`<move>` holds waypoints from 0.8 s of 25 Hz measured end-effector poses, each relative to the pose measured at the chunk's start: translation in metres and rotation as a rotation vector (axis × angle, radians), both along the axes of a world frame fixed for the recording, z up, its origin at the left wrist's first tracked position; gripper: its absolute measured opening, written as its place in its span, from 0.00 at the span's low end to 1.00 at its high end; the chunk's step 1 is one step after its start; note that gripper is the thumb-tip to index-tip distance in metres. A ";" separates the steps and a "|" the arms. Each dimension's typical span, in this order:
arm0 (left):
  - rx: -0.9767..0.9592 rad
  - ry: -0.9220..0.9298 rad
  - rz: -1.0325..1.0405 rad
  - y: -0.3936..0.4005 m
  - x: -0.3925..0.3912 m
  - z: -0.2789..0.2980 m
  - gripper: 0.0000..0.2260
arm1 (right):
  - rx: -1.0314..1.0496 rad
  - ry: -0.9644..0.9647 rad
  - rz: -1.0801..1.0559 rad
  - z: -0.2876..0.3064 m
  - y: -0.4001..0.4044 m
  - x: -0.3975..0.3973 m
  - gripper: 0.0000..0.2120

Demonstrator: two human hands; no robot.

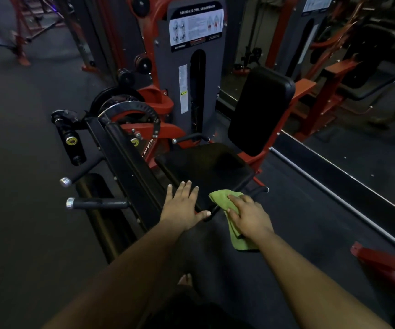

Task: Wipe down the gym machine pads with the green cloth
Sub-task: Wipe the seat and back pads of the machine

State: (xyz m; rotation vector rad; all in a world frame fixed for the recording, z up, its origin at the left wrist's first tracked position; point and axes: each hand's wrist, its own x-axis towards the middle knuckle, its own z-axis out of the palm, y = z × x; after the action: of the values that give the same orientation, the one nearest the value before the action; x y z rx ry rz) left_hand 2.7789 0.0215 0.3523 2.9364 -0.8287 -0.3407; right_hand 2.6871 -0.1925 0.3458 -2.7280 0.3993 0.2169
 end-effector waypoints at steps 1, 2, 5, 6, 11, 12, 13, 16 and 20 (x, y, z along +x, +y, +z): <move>0.003 0.022 0.012 -0.010 0.010 -0.005 0.42 | -0.001 0.006 0.006 -0.004 -0.008 0.011 0.25; 0.003 0.042 0.025 -0.019 0.021 -0.010 0.42 | -0.003 0.013 0.013 -0.008 -0.015 0.022 0.25; -0.012 0.086 0.065 -0.046 0.064 -0.031 0.43 | -0.015 0.034 0.036 -0.025 -0.042 0.063 0.25; -0.013 0.112 0.083 -0.055 0.081 -0.040 0.43 | -0.017 0.046 0.040 -0.033 -0.053 0.081 0.25; 0.003 0.270 0.199 -0.085 0.157 -0.085 0.43 | -0.044 0.107 0.074 -0.067 -0.090 0.163 0.25; 0.003 0.284 0.215 -0.087 0.168 -0.093 0.43 | -0.044 0.115 0.082 -0.073 -0.096 0.177 0.25; 0.001 0.299 0.235 -0.089 0.177 -0.101 0.42 | -0.043 0.119 0.093 -0.080 -0.101 0.192 0.25; 0.005 0.350 0.311 -0.095 0.206 -0.130 0.42 | -0.024 0.128 0.131 -0.109 -0.115 0.240 0.25; 0.051 0.353 0.390 -0.108 0.250 -0.187 0.42 | 0.003 0.140 0.168 -0.173 -0.132 0.314 0.25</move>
State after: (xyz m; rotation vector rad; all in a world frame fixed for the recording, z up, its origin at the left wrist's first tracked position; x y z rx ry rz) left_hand 3.0292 -0.0861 0.1651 2.8622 -0.2015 -0.8197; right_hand 3.0010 -0.3247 0.1724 -2.7528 0.2063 0.4554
